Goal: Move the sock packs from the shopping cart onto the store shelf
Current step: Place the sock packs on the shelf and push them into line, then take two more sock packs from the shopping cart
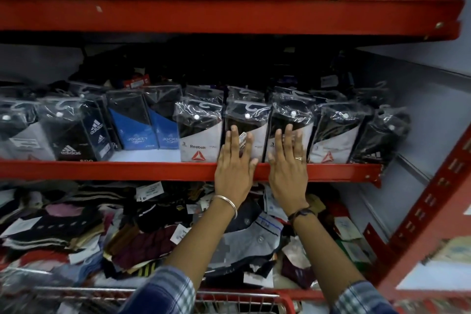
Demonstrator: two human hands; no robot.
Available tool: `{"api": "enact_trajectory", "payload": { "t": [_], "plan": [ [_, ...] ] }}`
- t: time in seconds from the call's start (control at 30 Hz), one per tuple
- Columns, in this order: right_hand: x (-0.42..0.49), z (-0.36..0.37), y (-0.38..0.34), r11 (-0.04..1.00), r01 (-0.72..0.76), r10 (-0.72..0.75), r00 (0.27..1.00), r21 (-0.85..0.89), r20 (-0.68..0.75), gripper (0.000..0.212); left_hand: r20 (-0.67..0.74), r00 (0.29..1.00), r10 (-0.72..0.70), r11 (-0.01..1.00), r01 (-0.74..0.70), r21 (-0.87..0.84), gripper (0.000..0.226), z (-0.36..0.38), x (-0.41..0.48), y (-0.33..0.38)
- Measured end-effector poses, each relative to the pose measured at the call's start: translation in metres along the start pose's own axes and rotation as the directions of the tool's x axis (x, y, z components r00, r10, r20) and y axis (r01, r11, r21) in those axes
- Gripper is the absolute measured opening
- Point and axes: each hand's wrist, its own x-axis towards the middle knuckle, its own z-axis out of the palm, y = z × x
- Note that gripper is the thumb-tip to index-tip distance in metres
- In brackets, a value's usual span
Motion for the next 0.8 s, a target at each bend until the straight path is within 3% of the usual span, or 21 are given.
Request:
{"api": "enact_trajectory", "payload": {
  "t": [0.2, 0.4, 0.57, 0.8],
  "plan": [
    [-0.018, -0.018, -0.011, 0.996, -0.060, 0.051, 0.991, 0.071, 0.122, 0.054, 0.101, 0.995, 0.006, 0.997, 0.002, -0.079, 0.063, -0.025, -0.012, 0.006],
    [-0.072, -0.050, -0.055, 0.973, -0.067, 0.045, 0.994, 0.222, 0.102, 0.054, 0.010, 1.000, 0.002, 0.979, 0.000, -0.206, 0.055, -0.063, -0.082, -0.007],
    [-0.143, -0.047, -0.097, 0.936, -0.084, 0.017, 0.980, 0.341, 0.196, 0.055, 0.054, 0.997, -0.057, 0.954, 0.071, -0.293, 0.049, -0.068, -0.163, -0.036],
    [-0.248, -0.011, -0.138, 0.969, -0.167, 0.075, 0.902, 0.182, 0.426, 0.056, 0.178, 0.972, -0.152, 0.931, 0.201, -0.305, 0.033, -0.061, -0.270, -0.092]
  ]
}}
